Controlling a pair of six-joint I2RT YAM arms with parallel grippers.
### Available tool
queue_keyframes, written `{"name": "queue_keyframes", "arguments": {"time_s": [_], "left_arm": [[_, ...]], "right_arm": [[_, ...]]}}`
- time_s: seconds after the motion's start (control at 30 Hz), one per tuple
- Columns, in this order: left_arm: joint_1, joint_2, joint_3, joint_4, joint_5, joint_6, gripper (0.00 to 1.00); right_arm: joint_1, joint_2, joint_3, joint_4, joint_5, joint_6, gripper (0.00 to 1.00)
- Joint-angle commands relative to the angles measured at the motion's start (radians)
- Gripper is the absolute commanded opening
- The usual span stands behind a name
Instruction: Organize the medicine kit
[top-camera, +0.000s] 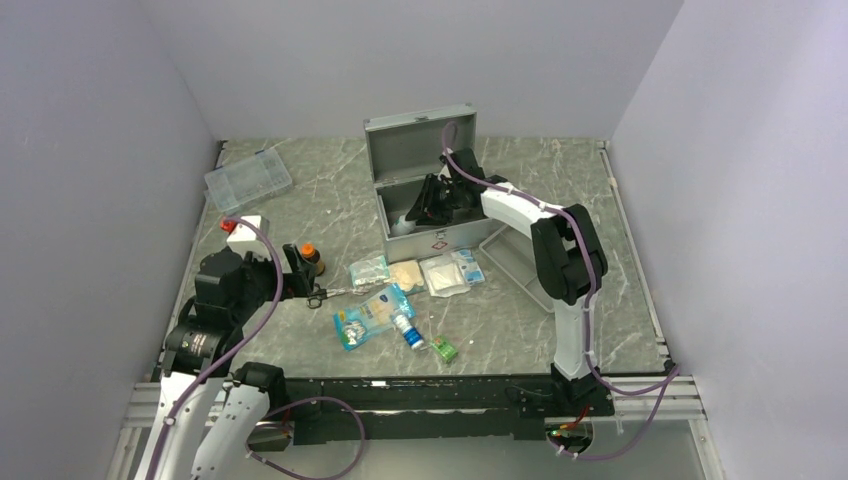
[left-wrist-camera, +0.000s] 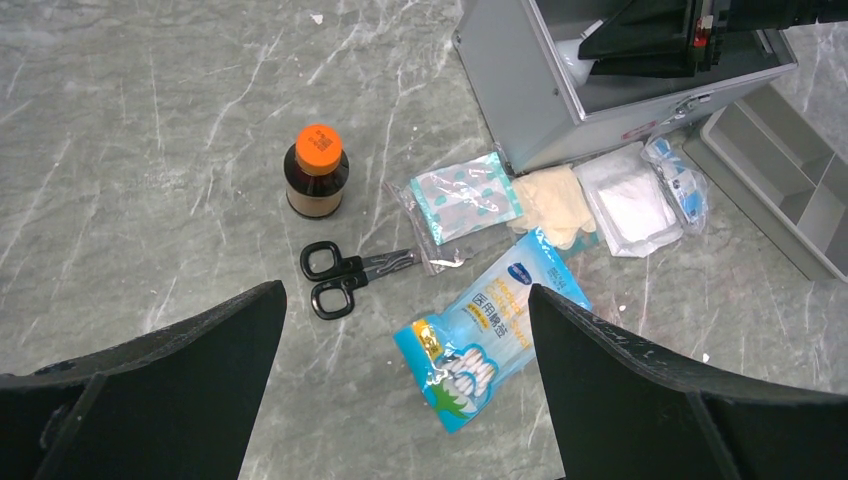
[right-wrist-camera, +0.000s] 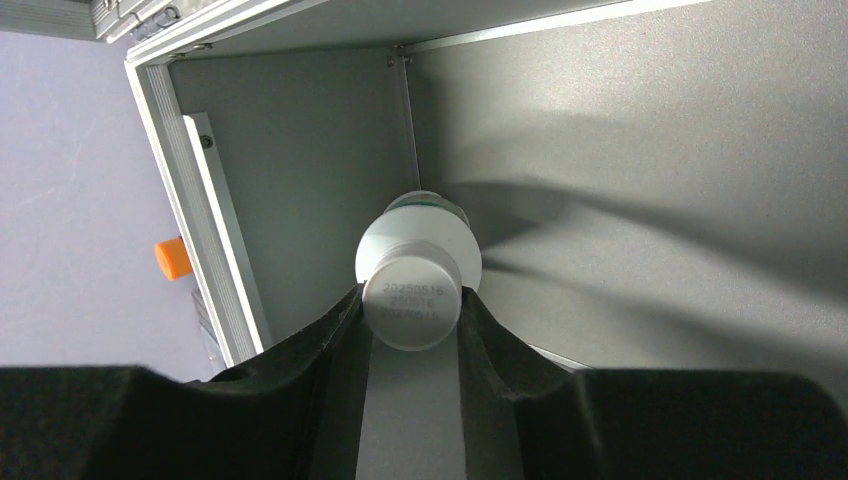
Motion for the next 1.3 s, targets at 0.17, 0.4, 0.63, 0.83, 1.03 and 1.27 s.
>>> {"name": "queue_keyframes", "arguments": {"time_s": [0.17, 0.4, 0.63, 0.83, 1.03, 1.27], "left_arm": [[0.004, -0.013, -0.001, 0.029, 0.014, -0.016, 0.99], [0.004, -0.028, -0.004, 0.03, 0.006, -0.021, 0.99], [0.004, -0.01, 0.007, 0.025, 0.022, -0.022, 0.99], [0.004, 0.018, 0.025, 0.007, 0.037, -0.036, 0.99], [0.004, 0.047, 0.041, 0.001, 0.021, -0.058, 0.99], [0.006, 0.151, 0.079, -0.044, -0.043, -0.117, 0.99]], "right_arm": [[-0.005, 0.035, 0.04, 0.031, -0.009, 0.066, 0.06], [-0.007, 0.038, 0.025, 0.019, 0.025, 0.059, 0.3], [-0.012, 0.035, 0.013, 0.005, 0.043, 0.051, 0.5], [-0.013, 0.016, 0.024, -0.024, 0.073, 0.029, 0.56], [-0.013, -0.02, 0.055, -0.091, 0.139, -0.017, 0.61], [-0.01, -0.113, 0.111, -0.21, 0.31, -0.11, 0.66]]}}
